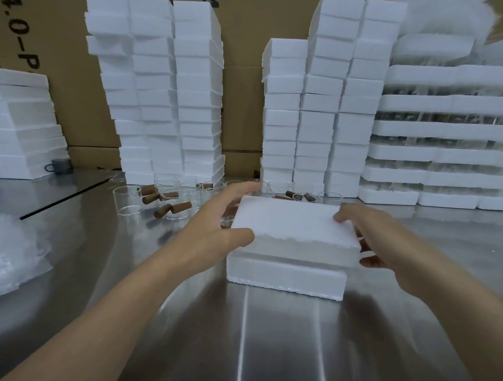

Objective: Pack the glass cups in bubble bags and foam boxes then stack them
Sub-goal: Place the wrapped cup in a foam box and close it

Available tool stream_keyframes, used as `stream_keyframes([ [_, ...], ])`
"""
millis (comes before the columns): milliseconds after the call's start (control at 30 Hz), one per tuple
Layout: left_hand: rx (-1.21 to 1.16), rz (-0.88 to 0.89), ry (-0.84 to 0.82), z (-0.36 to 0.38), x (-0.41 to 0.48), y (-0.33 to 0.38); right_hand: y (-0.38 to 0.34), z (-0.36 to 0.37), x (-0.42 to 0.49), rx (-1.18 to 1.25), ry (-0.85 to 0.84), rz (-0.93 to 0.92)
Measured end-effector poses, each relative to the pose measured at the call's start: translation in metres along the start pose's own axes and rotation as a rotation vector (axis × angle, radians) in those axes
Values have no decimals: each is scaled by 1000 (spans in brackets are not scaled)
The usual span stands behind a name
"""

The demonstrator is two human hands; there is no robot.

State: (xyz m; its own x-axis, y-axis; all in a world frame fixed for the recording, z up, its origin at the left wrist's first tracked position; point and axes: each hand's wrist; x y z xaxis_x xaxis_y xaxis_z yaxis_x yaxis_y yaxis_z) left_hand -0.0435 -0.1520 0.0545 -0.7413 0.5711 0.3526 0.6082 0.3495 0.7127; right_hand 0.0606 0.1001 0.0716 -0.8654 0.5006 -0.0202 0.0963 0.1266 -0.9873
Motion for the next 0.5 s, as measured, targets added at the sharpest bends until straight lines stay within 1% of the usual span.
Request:
stream_keyframes([
  [100, 22, -59, -26, -3, -1, -5, 6, 4, 4, -34, -33, -16],
  [233, -2, -112, -68, -4, 0, -6, 11, 7, 9, 2, -13, -51],
  [400, -18, -104, -77, 2, 5, -11, 17, 10, 9, 13, -50, 4],
  [500, -126, -202, -97, 2, 9, -14, 21, 8, 14, 58, -74, 46],
])
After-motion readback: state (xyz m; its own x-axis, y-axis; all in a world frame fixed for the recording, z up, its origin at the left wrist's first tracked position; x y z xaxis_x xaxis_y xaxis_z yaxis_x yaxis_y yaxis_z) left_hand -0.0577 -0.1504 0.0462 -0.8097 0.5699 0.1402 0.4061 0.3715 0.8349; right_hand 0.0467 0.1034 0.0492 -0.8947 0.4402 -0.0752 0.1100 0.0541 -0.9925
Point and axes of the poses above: each hand's wrist, its own x-axis towards the middle knuckle, its own z-axis out of the palm, y = z × x, and after that the axes turned 14 degrees about x, right-handed
